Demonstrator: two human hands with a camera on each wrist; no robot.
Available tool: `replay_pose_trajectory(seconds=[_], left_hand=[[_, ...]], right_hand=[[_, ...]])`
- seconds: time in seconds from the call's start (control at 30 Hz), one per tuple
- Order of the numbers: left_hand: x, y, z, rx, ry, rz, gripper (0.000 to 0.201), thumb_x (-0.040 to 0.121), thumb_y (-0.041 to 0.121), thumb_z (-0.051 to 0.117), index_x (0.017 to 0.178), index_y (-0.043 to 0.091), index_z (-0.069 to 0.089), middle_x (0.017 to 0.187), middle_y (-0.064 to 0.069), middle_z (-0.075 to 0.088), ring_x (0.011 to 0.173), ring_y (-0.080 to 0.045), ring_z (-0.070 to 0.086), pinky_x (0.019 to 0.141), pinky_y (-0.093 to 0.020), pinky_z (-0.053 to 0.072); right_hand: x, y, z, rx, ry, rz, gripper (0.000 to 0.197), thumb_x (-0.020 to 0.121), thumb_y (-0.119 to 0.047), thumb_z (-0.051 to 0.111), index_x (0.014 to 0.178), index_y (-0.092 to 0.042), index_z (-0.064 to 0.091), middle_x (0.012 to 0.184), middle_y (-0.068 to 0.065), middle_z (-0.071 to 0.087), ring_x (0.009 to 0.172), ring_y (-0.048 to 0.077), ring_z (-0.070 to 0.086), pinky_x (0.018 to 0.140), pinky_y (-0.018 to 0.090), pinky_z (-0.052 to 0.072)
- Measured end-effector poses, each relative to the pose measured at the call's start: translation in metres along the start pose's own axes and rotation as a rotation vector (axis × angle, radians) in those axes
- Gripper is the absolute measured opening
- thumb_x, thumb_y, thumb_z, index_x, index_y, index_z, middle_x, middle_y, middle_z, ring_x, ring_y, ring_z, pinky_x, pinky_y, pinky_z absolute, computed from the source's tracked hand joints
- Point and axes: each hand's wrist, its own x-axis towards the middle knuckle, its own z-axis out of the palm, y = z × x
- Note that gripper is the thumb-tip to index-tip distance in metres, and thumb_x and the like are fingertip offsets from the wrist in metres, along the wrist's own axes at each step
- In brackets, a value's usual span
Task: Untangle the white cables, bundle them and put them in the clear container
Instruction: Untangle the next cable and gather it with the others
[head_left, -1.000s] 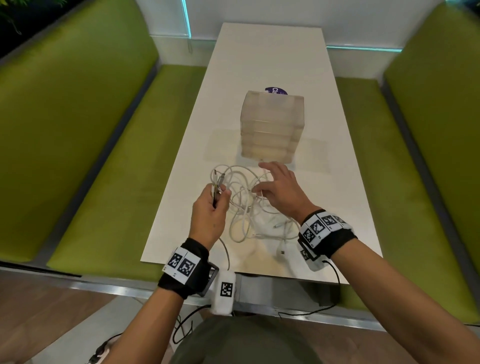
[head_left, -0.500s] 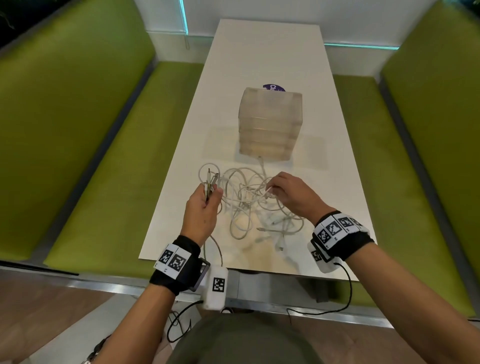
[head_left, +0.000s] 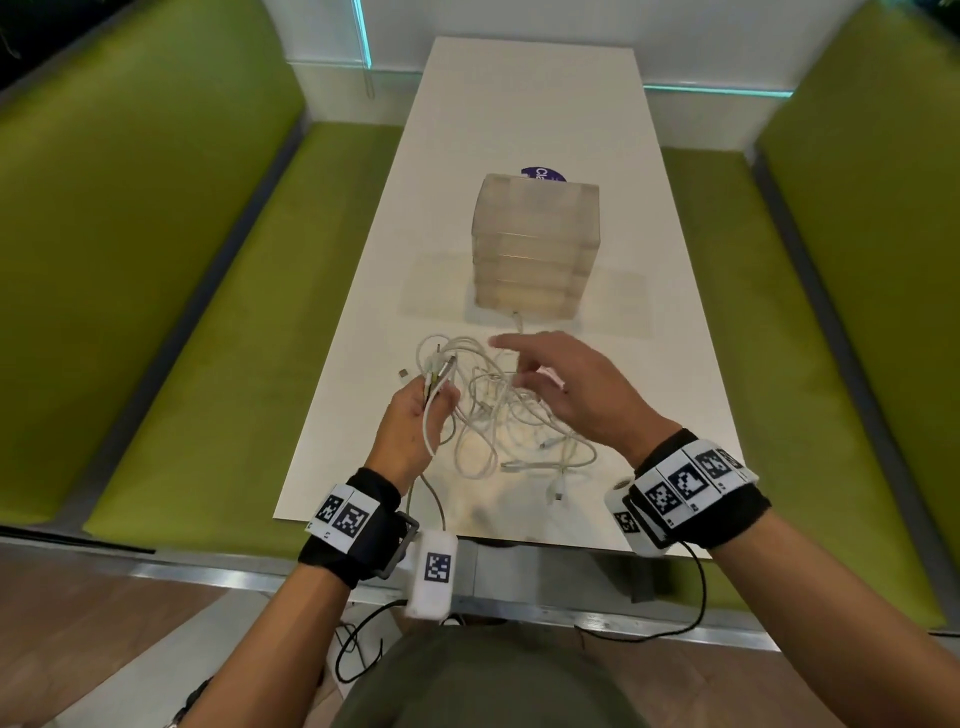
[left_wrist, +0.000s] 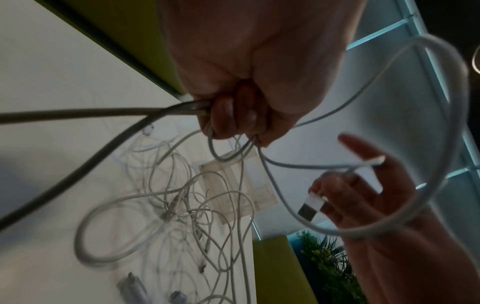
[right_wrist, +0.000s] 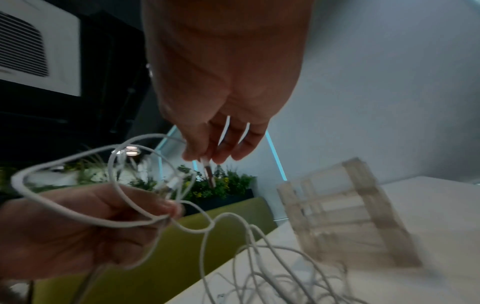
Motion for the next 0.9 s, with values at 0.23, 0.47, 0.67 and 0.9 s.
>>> replay_pose_trajectory(seconds=[0.23,0.47,0.67,0.9], left_hand=[[-0.005,0.005,0.008,0.062,-0.239,-0.056,0.016,0.099,0.012,0.048,0.089,0.013,0.061,0.080,0.005,0.059,0.074,-0.006,0.055,0.076,-0.028,0.046],[-0.005,0.001,-0.014,-0.067,-0.219,-0.129,0.020,0.097,0.022,0.052,0.088,0.006,0.063,0.056,0.006,0.027,0.049,-0.011,0.025,0.049,-0.023,0.026],[-0.004,0.001,-0.024,-0.157,-0.228,-0.129,0.026,0.099,0.017,0.047,0.086,0.002,0.065,0.054,0.008,0.024,0.048,-0.010,0.020,0.047,-0.022,0.021],[-0.010,0.010,-0.012,-0.067,-0.426,-0.104,0.036,0.094,0.016,0.054,0.063,0.027,0.067,0.058,0.001,0.023,0.049,-0.010,0.021,0.049,-0.024,0.020]], right_hand=[[0.008,-0.020,0.019,-0.049,-0.168,-0.192,0.032,0.092,-0.021,0.051,0.122,-0.018,0.063,0.084,0.006,0.054,0.078,0.019,0.048,0.069,0.030,0.042],[0.004,-0.002,0.000,0.273,0.170,0.174,0.019,0.085,0.013,0.057,0.089,0.001,0.071,0.099,0.011,0.049,0.089,-0.007,0.052,0.076,0.006,0.045],[-0.006,0.008,-0.019,0.273,-0.045,0.258,0.013,0.083,-0.001,0.067,0.083,-0.012,0.074,0.126,-0.001,0.054,0.103,-0.009,0.054,0.093,0.011,0.040],[-0.007,-0.017,0.003,0.548,-0.233,0.343,0.010,0.081,-0.003,0.070,0.088,-0.008,0.074,0.105,-0.006,0.067,0.100,0.004,0.062,0.084,0.016,0.047]])
